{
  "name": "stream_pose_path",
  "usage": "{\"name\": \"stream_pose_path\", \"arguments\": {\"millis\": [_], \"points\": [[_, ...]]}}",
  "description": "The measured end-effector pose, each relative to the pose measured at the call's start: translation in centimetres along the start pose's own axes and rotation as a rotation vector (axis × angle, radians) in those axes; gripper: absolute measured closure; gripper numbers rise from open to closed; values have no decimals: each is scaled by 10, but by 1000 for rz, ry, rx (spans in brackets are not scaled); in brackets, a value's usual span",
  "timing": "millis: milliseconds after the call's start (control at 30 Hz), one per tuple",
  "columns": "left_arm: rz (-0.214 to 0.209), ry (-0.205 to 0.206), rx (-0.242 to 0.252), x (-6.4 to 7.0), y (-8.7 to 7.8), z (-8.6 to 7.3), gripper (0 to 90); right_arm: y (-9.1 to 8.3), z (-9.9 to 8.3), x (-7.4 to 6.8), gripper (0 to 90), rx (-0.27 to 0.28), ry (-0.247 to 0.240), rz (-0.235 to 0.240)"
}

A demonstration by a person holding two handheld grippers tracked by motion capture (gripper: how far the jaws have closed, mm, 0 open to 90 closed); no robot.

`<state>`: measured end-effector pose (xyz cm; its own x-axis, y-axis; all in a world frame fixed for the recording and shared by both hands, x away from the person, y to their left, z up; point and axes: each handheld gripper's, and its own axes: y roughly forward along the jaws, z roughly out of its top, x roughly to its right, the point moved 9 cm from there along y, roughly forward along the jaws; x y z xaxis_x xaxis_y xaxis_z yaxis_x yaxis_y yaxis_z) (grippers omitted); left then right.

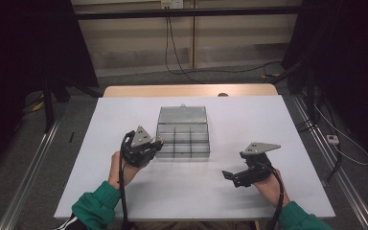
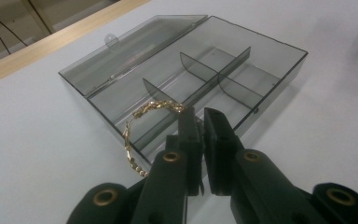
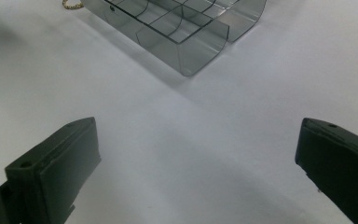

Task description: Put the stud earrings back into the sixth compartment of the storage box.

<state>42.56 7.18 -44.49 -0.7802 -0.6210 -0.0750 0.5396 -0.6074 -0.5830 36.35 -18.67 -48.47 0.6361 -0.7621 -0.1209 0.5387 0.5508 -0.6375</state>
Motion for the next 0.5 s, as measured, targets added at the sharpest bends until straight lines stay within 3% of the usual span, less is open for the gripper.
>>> {"name": "stream_pose_path", "arguments": {"millis": [267,500], "points": [[-15,21,-22,7,12,5,867,1,1,-1,0,0,-6,-3],[-27,34,3,12,19,20,867,0,1,-1,0,3,-12,-5]]}}
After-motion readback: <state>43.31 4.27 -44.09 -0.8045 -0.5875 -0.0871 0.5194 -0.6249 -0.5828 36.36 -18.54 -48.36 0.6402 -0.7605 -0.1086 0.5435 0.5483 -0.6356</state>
